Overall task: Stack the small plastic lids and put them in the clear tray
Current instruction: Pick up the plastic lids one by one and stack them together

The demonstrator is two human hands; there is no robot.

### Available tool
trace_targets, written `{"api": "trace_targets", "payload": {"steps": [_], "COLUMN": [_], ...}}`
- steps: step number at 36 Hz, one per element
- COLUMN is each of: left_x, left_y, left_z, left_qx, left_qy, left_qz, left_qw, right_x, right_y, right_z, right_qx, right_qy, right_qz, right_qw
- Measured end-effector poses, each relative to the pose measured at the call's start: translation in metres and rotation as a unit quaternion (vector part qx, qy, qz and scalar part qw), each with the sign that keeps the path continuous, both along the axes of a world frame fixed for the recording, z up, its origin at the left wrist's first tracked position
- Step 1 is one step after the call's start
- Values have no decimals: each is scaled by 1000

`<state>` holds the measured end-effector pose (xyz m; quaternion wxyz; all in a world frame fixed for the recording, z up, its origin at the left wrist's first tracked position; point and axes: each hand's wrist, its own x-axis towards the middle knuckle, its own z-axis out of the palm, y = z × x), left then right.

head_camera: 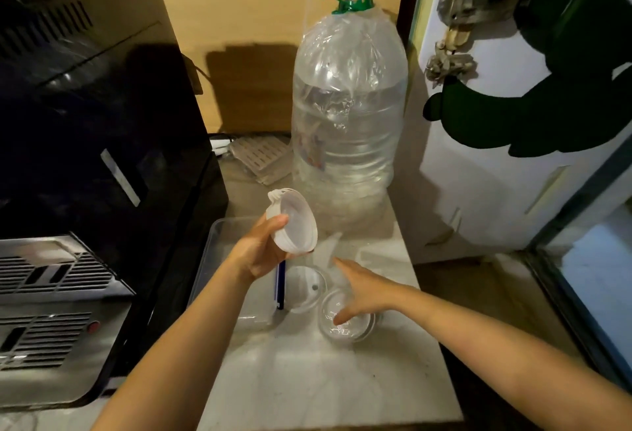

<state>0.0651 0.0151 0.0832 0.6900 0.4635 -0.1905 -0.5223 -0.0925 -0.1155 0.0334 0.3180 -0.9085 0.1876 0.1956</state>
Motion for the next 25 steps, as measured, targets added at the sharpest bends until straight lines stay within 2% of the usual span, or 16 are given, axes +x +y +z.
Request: {"api": "trace_targets", "payload": {"steps": [15,25], "left_x": [-10,-11], "left_y": [5,15], "left_z": [-17,-17], "left_qx": [24,30], "left_qy": [-18,-6], "left_qz": [-23,-11], "left_qw": [999,999], "right_x": [8,9], "right_y": [35,43], "right_z": [-21,-22], "right_qx": [-218,-235], "right_qy": [61,82], "right_qz": [75,53], "right_qw": [971,967]}}
